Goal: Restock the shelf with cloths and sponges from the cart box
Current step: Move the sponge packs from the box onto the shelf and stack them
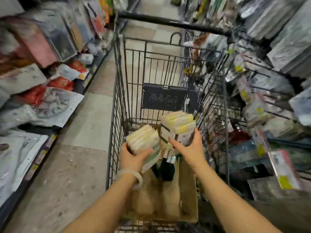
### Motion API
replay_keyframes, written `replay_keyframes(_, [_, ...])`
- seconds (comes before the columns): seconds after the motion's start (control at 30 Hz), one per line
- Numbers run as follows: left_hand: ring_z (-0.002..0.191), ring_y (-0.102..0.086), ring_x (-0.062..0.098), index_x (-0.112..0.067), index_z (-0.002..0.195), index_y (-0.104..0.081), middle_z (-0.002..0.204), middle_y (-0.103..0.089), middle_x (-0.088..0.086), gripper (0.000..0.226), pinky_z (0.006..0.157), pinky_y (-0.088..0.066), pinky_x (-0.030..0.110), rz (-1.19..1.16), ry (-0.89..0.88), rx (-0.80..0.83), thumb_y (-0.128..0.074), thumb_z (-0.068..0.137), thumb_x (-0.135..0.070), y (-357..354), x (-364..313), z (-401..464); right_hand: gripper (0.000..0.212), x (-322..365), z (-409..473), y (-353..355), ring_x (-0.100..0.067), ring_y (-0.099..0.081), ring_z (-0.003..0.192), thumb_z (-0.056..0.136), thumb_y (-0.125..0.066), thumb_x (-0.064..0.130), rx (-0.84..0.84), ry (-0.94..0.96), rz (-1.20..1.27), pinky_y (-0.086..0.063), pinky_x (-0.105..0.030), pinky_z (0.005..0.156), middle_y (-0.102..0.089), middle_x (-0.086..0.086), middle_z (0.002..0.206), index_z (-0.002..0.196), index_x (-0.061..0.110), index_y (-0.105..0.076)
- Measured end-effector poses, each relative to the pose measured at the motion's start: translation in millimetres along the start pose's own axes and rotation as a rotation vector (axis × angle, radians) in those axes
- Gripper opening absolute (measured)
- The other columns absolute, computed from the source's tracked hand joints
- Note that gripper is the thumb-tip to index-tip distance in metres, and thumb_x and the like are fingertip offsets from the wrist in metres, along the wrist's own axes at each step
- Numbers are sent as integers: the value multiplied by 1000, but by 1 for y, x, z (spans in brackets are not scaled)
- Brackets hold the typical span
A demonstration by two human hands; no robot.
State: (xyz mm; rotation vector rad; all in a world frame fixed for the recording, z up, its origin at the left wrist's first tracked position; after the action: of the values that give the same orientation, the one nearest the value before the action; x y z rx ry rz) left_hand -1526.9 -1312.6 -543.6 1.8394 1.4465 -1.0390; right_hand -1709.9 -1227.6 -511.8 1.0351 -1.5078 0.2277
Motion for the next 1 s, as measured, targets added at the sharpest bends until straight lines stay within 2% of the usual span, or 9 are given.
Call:
replay_keyframes(0.17, [108,-61,27,-15,133,-47,123,-60,6,97,93,-51,49,-21,-62,73,-89,48,-38,47,-18,-80,99,31,-109,26,-10,-29,134,74,-79,30,-44,68,144,-26,-34,113,-31,8,141,149,18,-16])
replay_keyframes(0.27, [99,-64,28,-12,126,-53,115,-65,9,70,81,-55,44,-73,-72,143,-84,65,-23,79,-17,-133,103,33,-182,39,-18,-34,137,69,-81,33,-71,75,192,-33,-44,113,-34,2,148,149,21,-17])
replay_keyframes(0.37, [95,-67,29,-8,119,-60,111,-68,13,55,78,-57,42,-52,-75,254,-80,69,-18,103,-13,-186,97,32,-255,51,-18,-45,126,71,-82,24,-96,78,275,-40,-43,108,-43,1,138,146,16,-20])
replay_keyframes(0.47, [84,-68,27,-4,112,-63,100,-70,14,37,62,-59,32,-7,-97,370,-74,77,-13,112,-16,-243,97,28,-318,65,-17,-53,118,67,-84,26,-122,92,322,-44,-43,105,-50,0,134,144,13,-26])
replay_keyframes(0.5, [83,-68,28,-3,111,-63,99,-70,15,35,62,-59,33,-7,-94,409,-72,78,-11,113,-16,-261,91,28,-337,72,-12,-55,113,69,-82,25,-127,98,333,-46,-40,102,-53,4,129,142,14,-29])
replay_keyframes(0.6, [93,-69,35,-5,115,-61,106,-70,17,43,80,-56,46,8,-69,508,-75,76,-14,111,-17,-313,73,32,-391,98,6,-53,100,80,-73,16,-119,139,385,-48,-24,88,-53,19,112,139,23,-30])
replay_keyframes(0.8, [92,-70,36,-9,113,-61,104,-72,16,59,81,-56,49,21,-136,667,-76,58,-26,87,-27,-402,66,38,-471,169,6,-56,103,83,-71,17,-159,215,425,-53,-15,72,-55,12,124,139,21,-35])
replay_keyframes(0.93, [94,-68,37,-8,112,-62,106,-71,18,58,86,-53,50,-11,-175,764,-76,58,-25,60,-27,-460,55,37,-520,217,0,-64,102,74,-74,23,-151,291,470,-54,-18,78,-63,8,120,123,28,-48])
replay_keyframes(1.0, [95,-67,37,-5,115,-61,106,-71,19,63,87,-53,49,1,-197,789,-76,57,-26,43,-19,-492,73,26,-547,245,-9,-62,112,64,-77,35,-157,295,473,-52,-26,90,-63,5,123,130,26,-46])
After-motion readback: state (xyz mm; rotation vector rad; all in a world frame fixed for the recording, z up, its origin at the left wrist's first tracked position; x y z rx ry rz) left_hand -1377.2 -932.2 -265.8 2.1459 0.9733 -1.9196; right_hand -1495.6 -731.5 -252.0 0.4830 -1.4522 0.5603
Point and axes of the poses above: each hand's wrist, its own z-axis towards the middle knuckle, its own y-axis out of the back of the hand, x = y × z, the point moved 4 cm from there along z, towards the middle knuckle
